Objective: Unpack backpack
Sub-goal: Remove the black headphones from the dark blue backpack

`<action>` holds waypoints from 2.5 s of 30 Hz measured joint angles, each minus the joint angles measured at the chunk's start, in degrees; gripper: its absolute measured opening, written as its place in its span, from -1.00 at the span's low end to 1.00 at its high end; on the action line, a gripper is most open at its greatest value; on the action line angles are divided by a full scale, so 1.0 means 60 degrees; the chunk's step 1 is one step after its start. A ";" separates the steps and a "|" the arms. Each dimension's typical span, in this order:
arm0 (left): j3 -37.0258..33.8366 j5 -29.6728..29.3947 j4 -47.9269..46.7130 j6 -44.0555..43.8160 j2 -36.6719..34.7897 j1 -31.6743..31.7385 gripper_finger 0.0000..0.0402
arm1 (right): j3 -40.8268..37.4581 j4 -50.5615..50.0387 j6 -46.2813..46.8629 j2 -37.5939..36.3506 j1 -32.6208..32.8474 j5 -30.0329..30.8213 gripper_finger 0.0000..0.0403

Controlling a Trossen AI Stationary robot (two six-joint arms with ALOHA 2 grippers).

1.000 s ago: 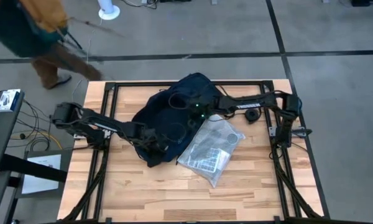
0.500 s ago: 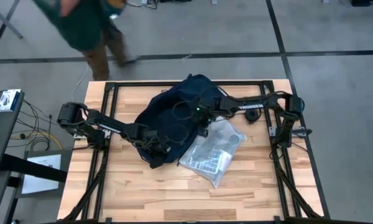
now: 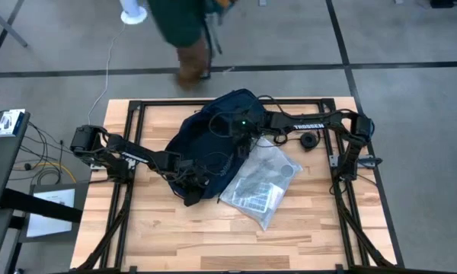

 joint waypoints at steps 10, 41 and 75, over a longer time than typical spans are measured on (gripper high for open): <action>-0.0007 -0.0073 0.0076 -0.0027 0.0004 -0.0041 0.03 | 0.0004 0.1112 0.0133 0.1186 -0.0044 -0.0011 -0.56; 0.0000 -0.0211 -0.0051 -0.0073 0.0000 -0.0172 0.04 | -0.0018 -0.1526 -0.1284 0.1218 -0.0242 0.1443 0.11; 0.0000 -0.0225 -0.0069 -0.0071 0.0000 -0.0127 0.03 | 0.0324 -0.1025 0.0493 -0.2206 0.0781 0.2828 -1.00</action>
